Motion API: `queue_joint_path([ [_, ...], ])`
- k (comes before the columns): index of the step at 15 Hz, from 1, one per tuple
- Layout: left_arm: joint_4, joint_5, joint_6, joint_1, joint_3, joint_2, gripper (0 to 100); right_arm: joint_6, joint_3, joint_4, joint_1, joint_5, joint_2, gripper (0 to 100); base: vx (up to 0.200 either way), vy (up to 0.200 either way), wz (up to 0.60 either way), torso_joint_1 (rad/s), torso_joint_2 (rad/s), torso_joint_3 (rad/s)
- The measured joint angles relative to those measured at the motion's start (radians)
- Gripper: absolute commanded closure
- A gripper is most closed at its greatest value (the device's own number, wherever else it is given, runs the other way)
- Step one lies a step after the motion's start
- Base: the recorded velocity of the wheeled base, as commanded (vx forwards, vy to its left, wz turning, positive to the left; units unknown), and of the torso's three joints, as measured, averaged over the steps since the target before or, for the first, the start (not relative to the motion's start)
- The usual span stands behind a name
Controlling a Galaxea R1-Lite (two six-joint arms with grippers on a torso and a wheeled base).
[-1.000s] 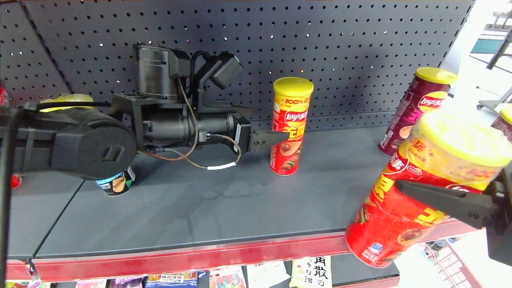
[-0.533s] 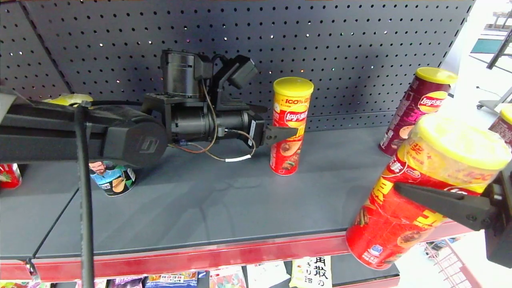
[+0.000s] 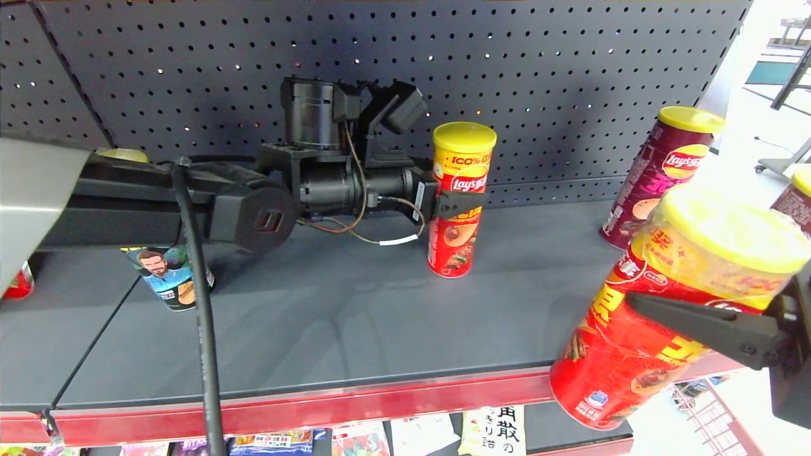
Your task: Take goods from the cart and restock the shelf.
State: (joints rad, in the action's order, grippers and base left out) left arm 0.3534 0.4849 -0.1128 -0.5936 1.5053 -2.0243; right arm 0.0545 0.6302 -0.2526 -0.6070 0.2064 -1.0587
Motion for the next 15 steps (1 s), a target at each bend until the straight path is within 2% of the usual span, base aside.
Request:
queue_joint_path([
  [1,0.002,0.0,0.001,0.0,0.007,-0.011,100,0.0,-0.001,0.0,0.0,0.0,0.0,100,0.0,0.0,0.0,0.0,0.0,0.0],
  [4,0.074,0.0,0.001,-0.002,0.017,-0.044,100,0.0,-0.003,0.0,0.0,0.0,0.0,100,0.0,0.0,0.0,0.0,0.0,0.0],
  [9,0.105,0.0,0.029,-0.025,0.006,-0.06,100,0.0,-0.005,0.0,0.0,0.0,0.0,100,0.0,0.0,0.0,0.0,0.0,0.0],
  [12,0.105,0.001,0.057,-0.026,-0.063,-0.011,100,0.0,-0.001,0.0,0.004,0.001,-0.004,100,0.0,0.0,0.0,0.0,0.0,0.0],
  [15,0.106,0.006,0.059,-0.026,-0.153,0.064,100,0.0,-0.002,0.0,0.01,0.002,-0.008,100,0.0,0.0,0.0,0.0,0.0,0.0],
])
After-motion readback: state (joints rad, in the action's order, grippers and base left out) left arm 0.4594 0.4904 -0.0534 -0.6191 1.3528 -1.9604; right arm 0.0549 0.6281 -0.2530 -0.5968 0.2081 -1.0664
